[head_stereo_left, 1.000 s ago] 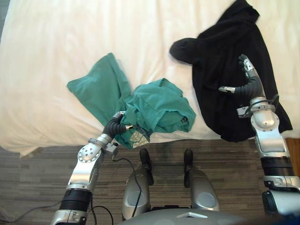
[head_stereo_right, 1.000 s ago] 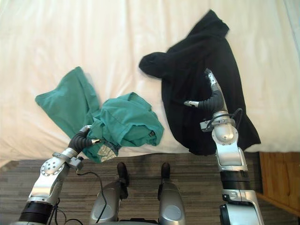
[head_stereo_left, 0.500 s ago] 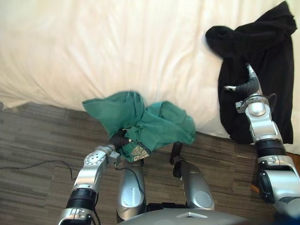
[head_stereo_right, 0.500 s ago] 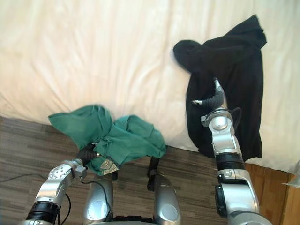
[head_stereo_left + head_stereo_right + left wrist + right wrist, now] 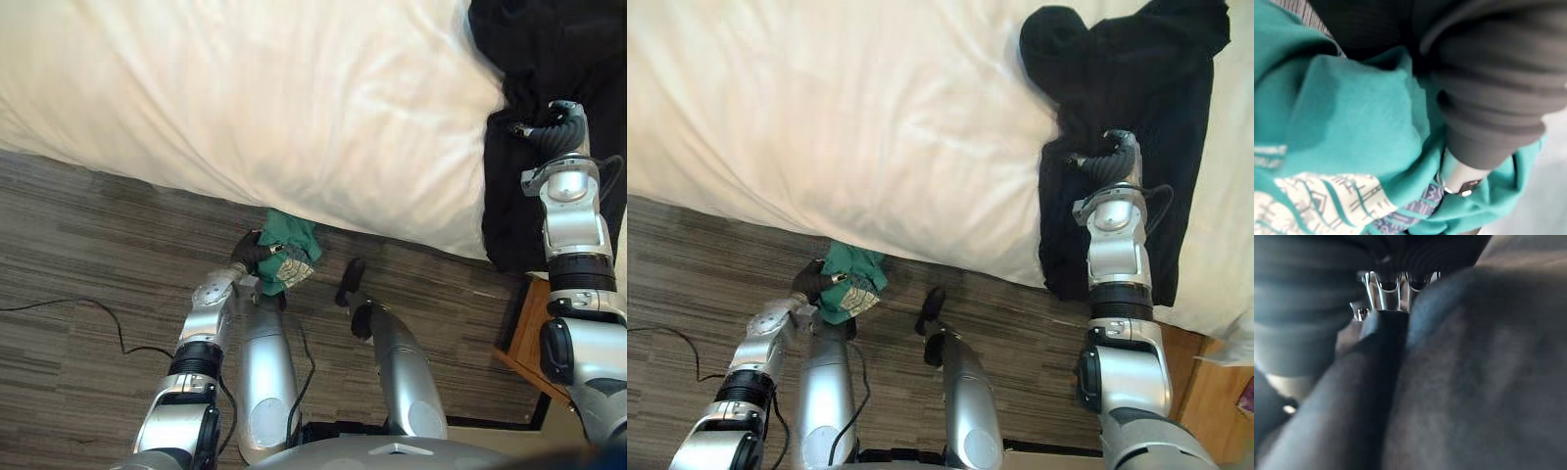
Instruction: Tidy the bed and pick cloth on bed and put in laundry
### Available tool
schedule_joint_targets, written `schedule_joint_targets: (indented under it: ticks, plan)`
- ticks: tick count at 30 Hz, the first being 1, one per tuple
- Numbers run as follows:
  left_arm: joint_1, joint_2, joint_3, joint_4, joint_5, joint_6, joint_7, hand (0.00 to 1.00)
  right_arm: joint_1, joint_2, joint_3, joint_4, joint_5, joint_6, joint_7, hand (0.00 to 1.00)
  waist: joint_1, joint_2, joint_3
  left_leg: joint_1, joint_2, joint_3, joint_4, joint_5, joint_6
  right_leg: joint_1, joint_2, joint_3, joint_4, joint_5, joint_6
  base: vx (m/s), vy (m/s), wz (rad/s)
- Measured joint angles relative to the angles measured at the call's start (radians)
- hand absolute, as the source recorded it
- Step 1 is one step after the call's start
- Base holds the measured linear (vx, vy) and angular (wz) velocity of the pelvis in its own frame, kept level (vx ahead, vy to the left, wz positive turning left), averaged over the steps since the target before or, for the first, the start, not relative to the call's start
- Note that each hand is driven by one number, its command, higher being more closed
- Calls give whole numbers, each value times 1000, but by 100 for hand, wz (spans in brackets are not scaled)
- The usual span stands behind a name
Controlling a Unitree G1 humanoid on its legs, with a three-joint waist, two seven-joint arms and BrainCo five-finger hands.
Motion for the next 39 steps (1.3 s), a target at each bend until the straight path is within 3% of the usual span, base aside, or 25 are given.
schedule_joint_targets:
  ticks: [3, 6, 7, 10, 11, 12, 13, 14, 16, 17, 18, 20, 21, 23, 25, 28, 31, 33, 34, 36, 39]
  plan:
    - [-3, -22, -26, 1, 1, 4, 25, 100, 61, 69, -15, 13, 76, -52, -3, 100, 13, -6, -4, 60, 30, 18, -6, -8, -14, 58, 22, -3, -23, 0, -1, 73, -87, -18]
    - [6, -38, -53, 9, 4, 5, 48, 100, 183, 191, -13, 17, 167, -139, -31, 100, 19, -41, -30, 176, 44, 57, -71, -1, -38, 134, 36, 1, -54, -7, -12, 119, -144, -19]
    - [8, -41, -71, 23, 9, 5, 69, 100, 233, 237, -7, 36, 191, -187, -41, 100, 18, -54, -42, 223, 43, 69, -109, 9, -51, 167, 39, 4, -70, -12, -20, 150, -159, -10]
    - [27, -53, -93, 43, 31, 5, 112, 100, 316, 277, 28, 72, 239, -277, -56, 100, 16, -57, -49, 330, 25, 93, -190, 33, -64, 242, 41, 19, -106, -15, -24, 108, -77, -2]
    - [52, -52, -98, 43, 33, 5, 137, 100, 360, 292, 46, 87, 252, -327, -56, 100, 15, -57, -51, 393, 14, 111, -238, 49, -69, 284, 39, 29, -126, -15, -24, 84, -49, -7]
    - [66, -53, -98, 44, 33, 5, 149, 100, 379, 299, 55, 95, 256, -344, -56, 100, 12, -56, -54, 418, 10, 120, -257, 55, -68, 302, 37, 33, -135, -15, -24, 120, -51, -14]
    - [120, -56, -98, 62, 32, 5, 166, 100, 442, 327, 65, 135, 277, -396, -53, 100, 3, -51, -94, 479, -2, 140, -309, 67, -72, 338, 33, 43, -152, -15, -24, 99, -28, -10]
    - [135, -58, -96, 72, 32, 4, 173, 100, 460, 338, 64, 150, 288, -411, -53, 100, -2, -49, -109, 495, -7, 149, -326, 73, -72, 346, 31, 45, -157, -15, -24, 108, -19, -11]
    - [195, -80, -94, 113, 30, 2, 188, 100, 540, 377, 63, 208, 331, -463, -51, 100, -18, -26, -171, 583, -27, 184, -400, 90, -71, 396, 20, 55, -174, -15, -24, 150, 11, -16]
    - [227, -101, -90, 134, 30, -11, 190, 100, 583, 386, 64, 230, 358, -489, -37, 100, -32, 0, -205, 634, -39, 210, -439, 97, -69, 422, 12, 58, -177, -15, -24, 151, 35, -20]
    - [240, -109, -88, 140, 29, -19, 189, 100, 598, 389, 63, 239, 365, -496, -29, 100, -37, 11, -216, 654, -45, 217, -457, 102, -68, 430, 8, 62, -177, -14, -24, 89, 72, -29]
    - [312, -147, -87, 172, -2, -62, 177, 100, 681, 401, 54, 264, 420, -534, 31, 100, -62, 76, -279, 753, -73, 272, -541, 122, -61, 465, -5, 98, -178, -12, -15, 69, 104, -39]
    - [326, -152, -86, 177, -10, -71, 172, 100, 697, 405, 52, 267, 427, -541, 41, 100, -65, 86, -289, 768, -79, 280, -554, 125, -59, 471, -9, 104, -179, -13, -11, 56, 119, -35]
    - [387, -178, -84, 205, -68, -128, 136, 100, 791, 419, 50, 270, 503, -613, 136, 100, -98, 136, -327, 830, -112, 294, -604, 133, -50, 511, -32, 107, -185, -29, 15, 34, 103, -10]
    - [423, -187, -81, 208, -100, -166, 126, 100, 857, 433, 51, 267, 578, -662, 209, 100, -109, 157, -346, 857, -125, 297, -620, 135, -47, 534, -40, 108, -195, -30, 18, -1, 72, 3]
    - [475, -188, -72, 208, -138, -202, 135, 100, 940, 473, 47, 221, 709, -670, 347, 100, -119, 167, -372, 874, -133, 296, -620, 135, -47, 563, -49, 105, -206, -33, 28, -50, 27, 4]
    - [511, -189, -61, 208, -211, -207, 153, 100, 991, 479, 42, 191, 792, -602, 463, 100, -124, 178, -385, 896, -136, 285, -625, 139, -42, 601, -52, 90, -224, -29, 34, -76, -3, 11]
    - [535, -190, -60, 208, -256, -207, 153, 100, 1019, 479, 29, 191, 787, -531, 516, 100, -130, 189, -389, 910, -140, 262, -625, 142, -37, 633, -56, 70, -236, -27, 37, -79, -6, 26]
    - [540, -191, -59, 207, -261, -207, 153, 100, 1025, 478, 29, 191, 785, -519, 523, 100, -132, 190, -390, 911, -141, 255, -626, 144, -35, 635, -58, 61, -239, -27, 38, -91, -6, 50]
    - [564, -198, -59, 206, -300, -207, 153, 100, 1049, 474, 30, 193, 701, -462, 528, 100, -144, 198, -389, 909, -153, 208, -626, 148, -29, 667, -70, 18, -247, -32, 48, -80, 4, 54]
    - [593, -208, -56, 205, -334, -204, 153, 100, 1056, 449, 34, 198, 578, -447, 531, 100, -143, 206, -387, 903, -167, 169, -626, 144, -29, 686, -79, -20, -250, -39, 52, -40, 10, 44]
